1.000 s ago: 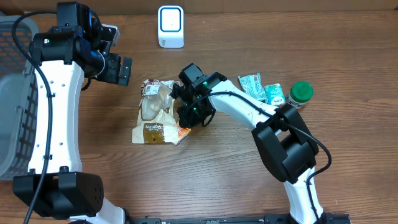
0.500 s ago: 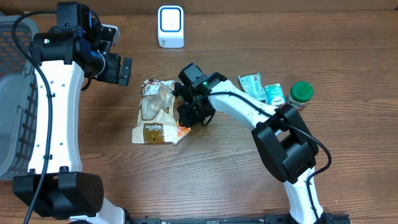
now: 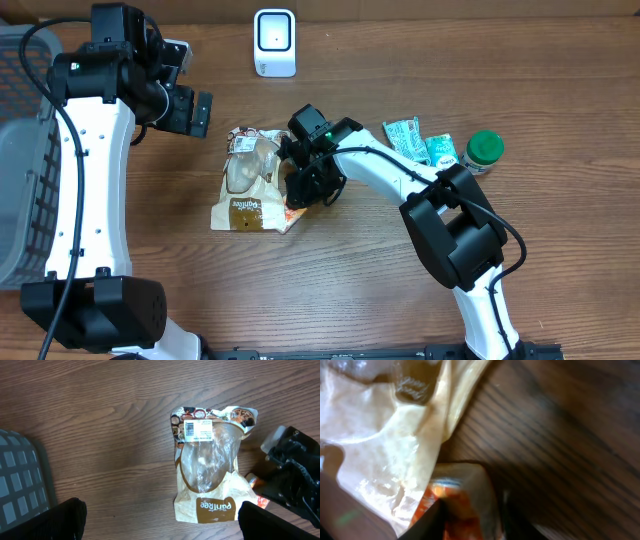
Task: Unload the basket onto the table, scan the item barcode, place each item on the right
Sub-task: 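Lower the right gripper and grasp the orange packet beside the bread bag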
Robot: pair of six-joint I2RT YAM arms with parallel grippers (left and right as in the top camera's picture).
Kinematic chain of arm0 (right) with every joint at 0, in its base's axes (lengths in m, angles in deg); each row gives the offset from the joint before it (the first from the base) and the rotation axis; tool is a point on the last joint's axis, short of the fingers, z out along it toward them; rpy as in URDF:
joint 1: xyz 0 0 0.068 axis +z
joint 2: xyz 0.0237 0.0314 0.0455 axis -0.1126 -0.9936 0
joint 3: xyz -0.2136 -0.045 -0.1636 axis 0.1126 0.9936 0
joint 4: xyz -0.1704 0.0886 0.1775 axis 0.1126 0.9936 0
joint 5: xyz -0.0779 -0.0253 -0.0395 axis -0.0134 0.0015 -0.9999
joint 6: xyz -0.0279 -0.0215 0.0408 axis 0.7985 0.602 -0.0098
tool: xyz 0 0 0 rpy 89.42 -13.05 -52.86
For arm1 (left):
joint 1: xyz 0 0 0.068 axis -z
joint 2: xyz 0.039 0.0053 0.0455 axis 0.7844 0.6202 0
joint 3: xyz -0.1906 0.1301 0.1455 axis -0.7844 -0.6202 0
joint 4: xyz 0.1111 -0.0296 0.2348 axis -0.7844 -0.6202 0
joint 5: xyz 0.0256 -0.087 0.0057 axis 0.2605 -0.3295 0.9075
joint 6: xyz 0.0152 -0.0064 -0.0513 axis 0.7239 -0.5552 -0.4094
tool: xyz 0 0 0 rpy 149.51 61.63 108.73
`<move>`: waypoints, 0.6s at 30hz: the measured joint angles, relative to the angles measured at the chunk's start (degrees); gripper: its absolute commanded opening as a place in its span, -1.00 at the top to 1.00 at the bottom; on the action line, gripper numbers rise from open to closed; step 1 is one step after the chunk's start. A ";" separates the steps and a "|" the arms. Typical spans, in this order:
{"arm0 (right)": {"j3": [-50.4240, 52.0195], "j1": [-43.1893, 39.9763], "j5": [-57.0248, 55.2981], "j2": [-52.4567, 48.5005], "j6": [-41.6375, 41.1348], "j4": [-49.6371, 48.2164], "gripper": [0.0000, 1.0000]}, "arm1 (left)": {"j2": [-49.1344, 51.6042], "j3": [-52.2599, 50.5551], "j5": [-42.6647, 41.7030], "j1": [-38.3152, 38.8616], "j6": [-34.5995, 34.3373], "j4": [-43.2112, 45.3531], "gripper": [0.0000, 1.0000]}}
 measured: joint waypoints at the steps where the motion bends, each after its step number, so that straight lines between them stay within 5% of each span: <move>1: 0.00 0.00 0.35 -0.04 -0.09 -0.07 0.82 | 0.00 0.00 0.00 0.00 0.00 -0.02 -0.99; 11: -1.27 -3.28 0.96 -0.07 -3.54 3.28 0.92 | 0.00 0.00 0.00 0.00 0.00 -0.02 -0.99; 18: -1.51 -11.91 -2.97 2.86 -18.80 6.10 0.92 | 0.00 0.00 0.00 0.00 0.00 0.00 -0.98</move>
